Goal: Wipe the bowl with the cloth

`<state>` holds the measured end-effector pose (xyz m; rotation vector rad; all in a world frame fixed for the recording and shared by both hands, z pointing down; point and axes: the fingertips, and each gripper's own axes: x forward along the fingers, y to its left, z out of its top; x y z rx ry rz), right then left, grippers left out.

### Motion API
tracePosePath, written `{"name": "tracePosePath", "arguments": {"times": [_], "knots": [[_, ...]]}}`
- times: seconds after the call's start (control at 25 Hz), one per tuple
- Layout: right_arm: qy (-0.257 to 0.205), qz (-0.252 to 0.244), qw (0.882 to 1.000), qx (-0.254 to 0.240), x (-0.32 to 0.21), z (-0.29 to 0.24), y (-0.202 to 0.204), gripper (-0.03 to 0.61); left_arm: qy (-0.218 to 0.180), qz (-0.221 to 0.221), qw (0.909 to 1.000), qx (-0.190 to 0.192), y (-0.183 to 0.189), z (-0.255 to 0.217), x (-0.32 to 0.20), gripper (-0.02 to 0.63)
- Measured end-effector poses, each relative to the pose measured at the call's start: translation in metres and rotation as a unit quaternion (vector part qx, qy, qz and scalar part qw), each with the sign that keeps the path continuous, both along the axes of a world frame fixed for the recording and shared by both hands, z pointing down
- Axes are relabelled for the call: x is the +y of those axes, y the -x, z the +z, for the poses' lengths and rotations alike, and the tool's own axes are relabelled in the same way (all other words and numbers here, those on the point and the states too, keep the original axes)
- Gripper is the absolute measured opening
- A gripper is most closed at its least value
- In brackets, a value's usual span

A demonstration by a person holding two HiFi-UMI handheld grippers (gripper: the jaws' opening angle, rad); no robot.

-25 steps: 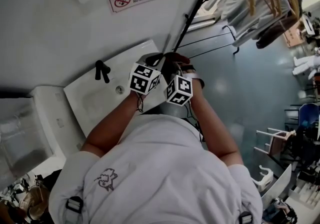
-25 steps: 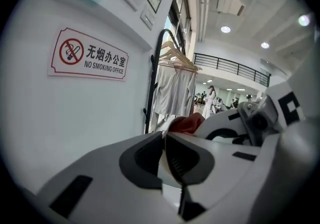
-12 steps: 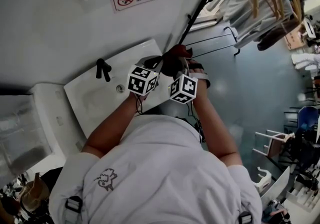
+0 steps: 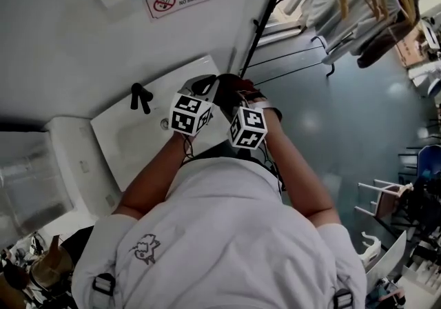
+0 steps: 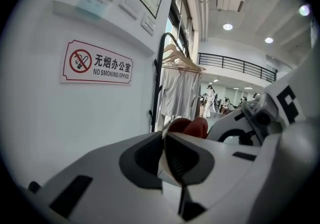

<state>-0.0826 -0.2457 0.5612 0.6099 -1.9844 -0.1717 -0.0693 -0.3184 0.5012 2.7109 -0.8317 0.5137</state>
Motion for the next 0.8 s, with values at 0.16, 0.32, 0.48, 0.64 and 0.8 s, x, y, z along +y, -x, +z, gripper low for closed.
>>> {"name": "tracePosePath", "arguments": {"times": [0.16,0.32,0.48,0.64,0.8], "knots": [[0.001,0.027,1.0,0.003,-0.005,-0.009,-0.04,0.078,0.017,-0.03,0.9994,0.007,0.003,0.003,-0.002,0.031],[-0.063,0.067,0.996,0.019,-0.027,-0.029,-0.071,0.078,0.027,-0.028,0.9991,0.014,-0.019,0.001,0.013,0.031],[-0.071,0.046,0.996,-0.003,-0.023,-0.029,-0.06,0.078,0.015,-0.022,0.9993,0.027,-0.046,-0.013,0.023,0.034],[-0.002,0.001,0.997,-0.082,0.004,-0.025,-0.044,0.078,-0.031,-0.035,0.9989,0.003,-0.052,-0.02,0.021,0.032],[0.057,-0.024,0.988,-0.145,0.029,-0.033,-0.054,0.078,-0.065,-0.053,0.9959,-0.034,-0.055,-0.02,0.021,0.026]]}}
